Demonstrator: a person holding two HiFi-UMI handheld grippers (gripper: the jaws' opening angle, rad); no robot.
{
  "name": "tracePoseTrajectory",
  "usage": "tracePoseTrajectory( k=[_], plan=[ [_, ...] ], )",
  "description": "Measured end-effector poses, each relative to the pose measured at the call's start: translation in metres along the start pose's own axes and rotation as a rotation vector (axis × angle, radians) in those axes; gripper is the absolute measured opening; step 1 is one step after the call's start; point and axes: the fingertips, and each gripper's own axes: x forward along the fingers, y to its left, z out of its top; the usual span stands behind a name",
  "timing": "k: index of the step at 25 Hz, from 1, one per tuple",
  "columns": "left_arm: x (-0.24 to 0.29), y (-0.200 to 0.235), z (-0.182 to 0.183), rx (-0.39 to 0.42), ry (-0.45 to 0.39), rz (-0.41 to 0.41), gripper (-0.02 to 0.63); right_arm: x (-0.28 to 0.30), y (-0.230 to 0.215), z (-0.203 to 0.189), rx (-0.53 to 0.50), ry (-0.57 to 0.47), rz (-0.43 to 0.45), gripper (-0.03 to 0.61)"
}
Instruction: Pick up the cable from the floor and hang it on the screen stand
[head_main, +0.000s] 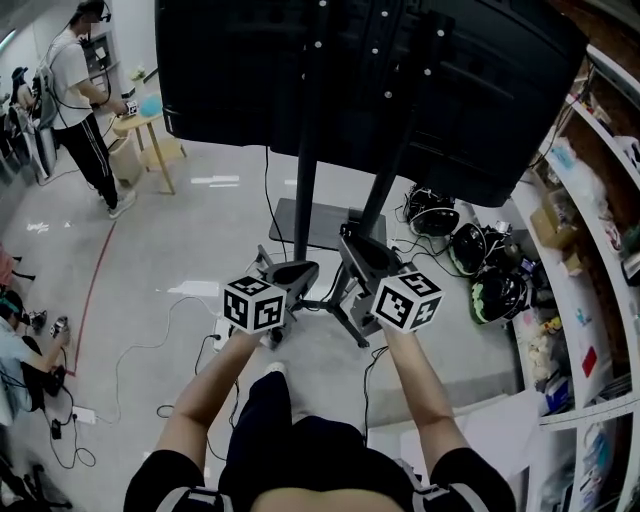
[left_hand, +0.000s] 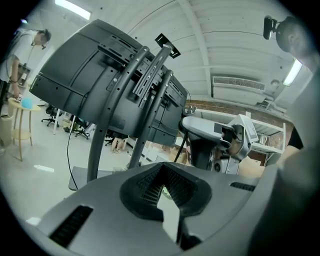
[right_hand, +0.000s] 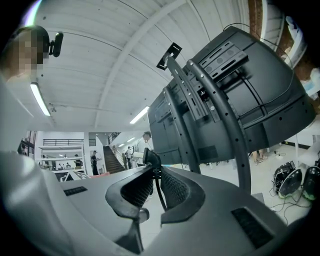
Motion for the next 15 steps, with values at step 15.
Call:
tracePoseTrajectory(
  k=[15],
  plan=[
    [0.063,0.057,0.077,0.043,-0.003,-0.101,0.006,0.082,-0.068,0.064,-0.045,-0.054,-0.066,0.063]
  ],
)
